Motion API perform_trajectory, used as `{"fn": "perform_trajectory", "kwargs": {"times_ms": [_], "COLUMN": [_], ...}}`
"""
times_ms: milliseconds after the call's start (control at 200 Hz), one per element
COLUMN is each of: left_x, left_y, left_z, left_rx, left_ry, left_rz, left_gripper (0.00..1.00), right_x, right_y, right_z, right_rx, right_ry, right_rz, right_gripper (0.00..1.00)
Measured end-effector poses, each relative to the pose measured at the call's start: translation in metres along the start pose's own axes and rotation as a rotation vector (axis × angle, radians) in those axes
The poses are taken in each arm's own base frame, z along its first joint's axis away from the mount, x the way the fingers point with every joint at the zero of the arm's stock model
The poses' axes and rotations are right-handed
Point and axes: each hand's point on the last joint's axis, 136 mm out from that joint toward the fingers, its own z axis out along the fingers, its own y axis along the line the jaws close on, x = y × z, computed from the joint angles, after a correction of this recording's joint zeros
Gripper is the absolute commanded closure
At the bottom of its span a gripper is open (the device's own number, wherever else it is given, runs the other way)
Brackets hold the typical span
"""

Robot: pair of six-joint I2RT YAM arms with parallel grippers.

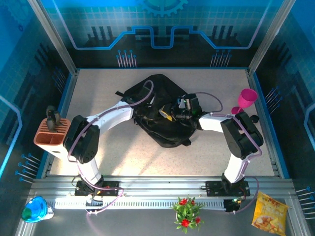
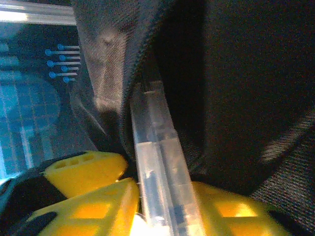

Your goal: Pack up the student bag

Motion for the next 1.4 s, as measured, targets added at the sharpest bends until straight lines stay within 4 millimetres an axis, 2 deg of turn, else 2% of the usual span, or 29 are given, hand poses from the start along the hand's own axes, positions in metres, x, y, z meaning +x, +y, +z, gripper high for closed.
{"fn": "perform_trajectory", "kwargs": {"times_ms": [115,235,315,435,540,675,810,1001,1096,1231,1396], "left_x": [-0.007,-0.011,-0.011,-0.008,-0.004,-0.001,0.002,0.004,0.006,0.011,0.018], "left_y": [0.009,0.026,0.037,0.051,0.059,0.065,0.071,0.072,0.073,0.073,0.074], "left_z": [-0.023,-0.044,-0.054,-0.064,-0.069,-0.073,-0.075,-0.076,-0.077,-0.079,-0.076], "left_rx": [-0.002,-0.012,-0.017,-0.024,-0.027,-0.026,-0.03,-0.023,-0.022,-0.015,-0.01], "left_ry": [-0.055,-0.109,-0.142,-0.178,-0.197,-0.215,-0.221,-0.224,-0.225,-0.222,-0.208], "left_rz": [-0.042,-0.12,-0.164,-0.238,-0.28,-0.32,-0.351,-0.377,-0.379,-0.396,-0.419], "left_gripper": [0.35,0.23,0.15,0.04,0.01,0.01,0.01,0.01,0.01,0.01,0.01], "right_x": [-0.002,-0.001,0.0,0.008,0.012,0.008,0.003,-0.001,-0.006,-0.013,-0.016], "right_y": [-0.002,-0.015,-0.019,-0.019,-0.02,-0.002,0.014,0.01,0.006,0.01,0.013], "right_z": [-0.014,-0.045,-0.058,-0.067,-0.068,-0.06,-0.038,-0.001,0.012,0.022,0.024], "right_rx": [0.018,0.069,0.101,0.139,0.177,0.174,0.165,0.198,0.211,0.192,0.173], "right_ry": [-0.013,-0.039,-0.046,-0.03,-0.012,-0.001,0.019,0.049,0.051,0.032,0.023], "right_rz": [-0.005,-0.004,-0.02,-0.062,-0.091,-0.134,-0.171,-0.176,-0.172,-0.189,-0.222], "right_gripper": [0.27,0.25,0.29,0.4,0.51,0.66,0.75,0.8,0.81,0.81,0.69]}}
